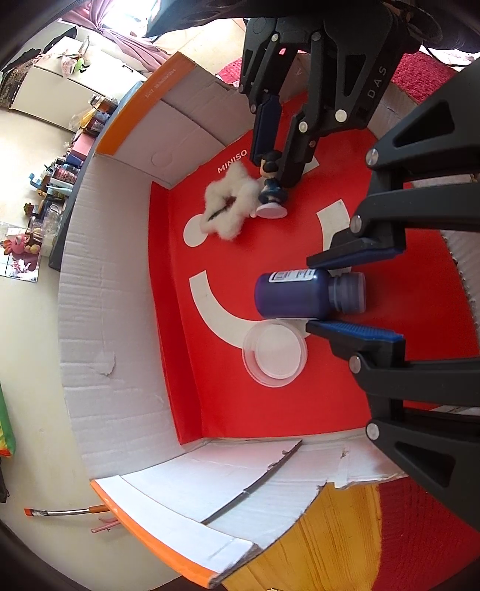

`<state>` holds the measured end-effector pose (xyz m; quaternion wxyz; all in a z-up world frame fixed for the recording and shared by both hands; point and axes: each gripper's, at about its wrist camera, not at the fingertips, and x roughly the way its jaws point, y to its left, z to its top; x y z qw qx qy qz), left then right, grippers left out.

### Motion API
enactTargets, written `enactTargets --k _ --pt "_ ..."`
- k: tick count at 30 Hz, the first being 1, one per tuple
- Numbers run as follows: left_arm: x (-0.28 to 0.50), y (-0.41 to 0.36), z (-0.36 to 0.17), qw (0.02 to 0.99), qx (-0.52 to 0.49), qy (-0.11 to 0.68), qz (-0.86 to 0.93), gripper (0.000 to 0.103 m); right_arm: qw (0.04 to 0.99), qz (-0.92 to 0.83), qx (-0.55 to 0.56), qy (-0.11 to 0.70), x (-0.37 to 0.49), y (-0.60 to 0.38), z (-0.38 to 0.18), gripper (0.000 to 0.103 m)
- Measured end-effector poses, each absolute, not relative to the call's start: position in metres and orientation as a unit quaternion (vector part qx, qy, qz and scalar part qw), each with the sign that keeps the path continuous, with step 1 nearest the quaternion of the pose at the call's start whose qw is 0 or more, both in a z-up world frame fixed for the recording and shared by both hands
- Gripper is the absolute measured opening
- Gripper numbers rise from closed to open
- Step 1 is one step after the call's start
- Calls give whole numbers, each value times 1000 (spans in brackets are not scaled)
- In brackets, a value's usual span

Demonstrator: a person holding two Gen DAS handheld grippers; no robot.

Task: Organize objects
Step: 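Lower and release the bottle and figurine onto the red mat with both grippers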

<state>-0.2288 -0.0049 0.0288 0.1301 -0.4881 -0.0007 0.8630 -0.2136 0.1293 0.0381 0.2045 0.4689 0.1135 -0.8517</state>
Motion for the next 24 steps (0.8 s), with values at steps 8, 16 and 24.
enactTargets --k 8,16,24 --pt "-229 -4 29 127 -487 5 864 29 204 -850 472 115 -214 127 36 29" --pt "-229 -3 28 126 -487 9 864 29 205 -848 475 111 -215 129 36 29" --pt "-226 0 31 127 -484 12 866 40 210 -847 477 105 -213 132 37 47"
